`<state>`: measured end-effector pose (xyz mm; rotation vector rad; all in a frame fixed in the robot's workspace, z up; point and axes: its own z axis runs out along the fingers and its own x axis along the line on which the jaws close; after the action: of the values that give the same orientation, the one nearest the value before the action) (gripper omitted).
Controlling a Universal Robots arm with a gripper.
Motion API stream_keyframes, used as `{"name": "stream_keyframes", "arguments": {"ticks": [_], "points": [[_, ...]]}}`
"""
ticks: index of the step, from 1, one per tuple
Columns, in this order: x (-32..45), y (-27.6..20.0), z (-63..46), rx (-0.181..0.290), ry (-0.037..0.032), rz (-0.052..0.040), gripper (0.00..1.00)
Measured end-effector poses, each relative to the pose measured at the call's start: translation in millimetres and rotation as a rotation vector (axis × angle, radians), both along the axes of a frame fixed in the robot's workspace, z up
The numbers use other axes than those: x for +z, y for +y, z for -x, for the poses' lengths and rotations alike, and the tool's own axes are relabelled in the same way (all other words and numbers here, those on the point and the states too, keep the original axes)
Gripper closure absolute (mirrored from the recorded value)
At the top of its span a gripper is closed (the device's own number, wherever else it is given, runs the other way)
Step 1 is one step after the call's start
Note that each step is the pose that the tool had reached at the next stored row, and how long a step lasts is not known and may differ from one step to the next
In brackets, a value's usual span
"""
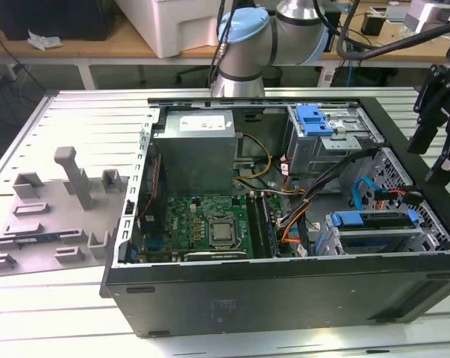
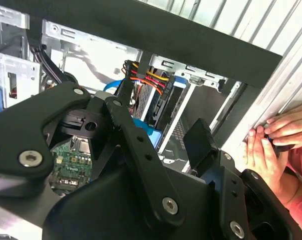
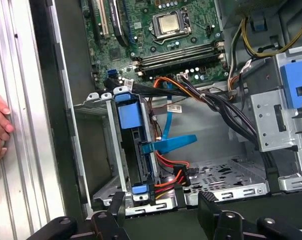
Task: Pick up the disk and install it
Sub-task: 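Insert the disk into the insertion slot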
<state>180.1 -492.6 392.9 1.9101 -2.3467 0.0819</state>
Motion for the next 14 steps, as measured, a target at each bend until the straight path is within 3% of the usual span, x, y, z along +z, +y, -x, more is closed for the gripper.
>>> {"name": "stream_keyframes", "arguments": {"ticks": [12,14], "points": [[-22.8,0.8,-1.5,-0.012,0.0001,-0.0001,0.32],[-28.3,1.0,-1.5,-0.011,0.0,0.0037,0.32]]}}
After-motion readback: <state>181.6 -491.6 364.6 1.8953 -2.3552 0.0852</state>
